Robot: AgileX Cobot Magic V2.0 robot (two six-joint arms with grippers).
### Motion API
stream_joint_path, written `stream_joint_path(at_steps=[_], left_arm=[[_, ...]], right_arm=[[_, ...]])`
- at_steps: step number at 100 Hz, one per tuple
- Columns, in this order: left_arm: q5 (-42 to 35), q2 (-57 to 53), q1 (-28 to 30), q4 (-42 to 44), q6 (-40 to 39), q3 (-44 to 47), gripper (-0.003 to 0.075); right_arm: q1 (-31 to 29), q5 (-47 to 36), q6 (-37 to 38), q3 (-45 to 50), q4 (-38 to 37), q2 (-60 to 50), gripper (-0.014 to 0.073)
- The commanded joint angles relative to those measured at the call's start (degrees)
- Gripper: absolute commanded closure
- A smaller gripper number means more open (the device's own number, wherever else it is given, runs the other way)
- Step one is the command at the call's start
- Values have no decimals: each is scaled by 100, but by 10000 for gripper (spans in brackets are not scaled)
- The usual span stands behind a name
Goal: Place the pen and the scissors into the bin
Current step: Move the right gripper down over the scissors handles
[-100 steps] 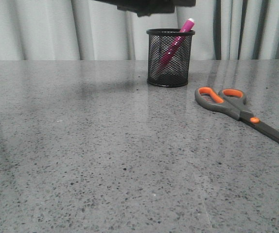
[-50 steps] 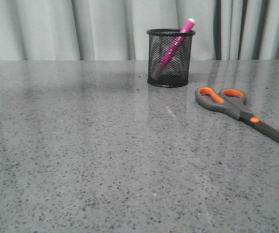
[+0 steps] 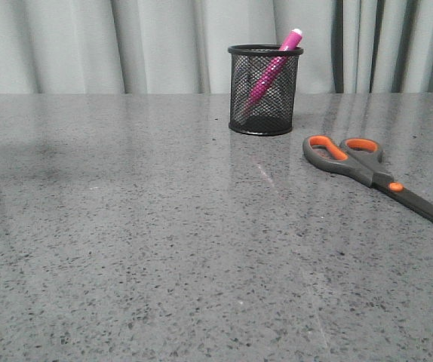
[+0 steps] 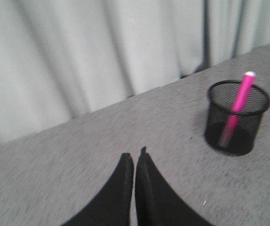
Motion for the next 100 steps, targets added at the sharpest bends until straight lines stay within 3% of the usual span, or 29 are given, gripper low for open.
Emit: stream_joint_path(at_steps=[1,22,43,56,75,100], left_arm=[[-365,-600,361,-427,-71,428,739],[-365,-1462,1163,-800,-71,1313,739],[-272,-1718,1218,-845,-71,1481,738],[-329,-1718,1000,-845,-52,1481,738],[-631,-1718,537,-820,-38,1481,738],[-638,-1718,491,-820,-38,1481,738]], right_arm=[[4,-183,-149,-210,193,55,129],[411,727,-583,-768,-9,815,129],[1100,1383,-365,-1605,-573,1898,129],[1590,1425,117,-2053,-1050,2320,130],[2064,1769,2025,-2731,-3057,2886,130],[2087,1937,2164,-2847,-3173,3449,130]])
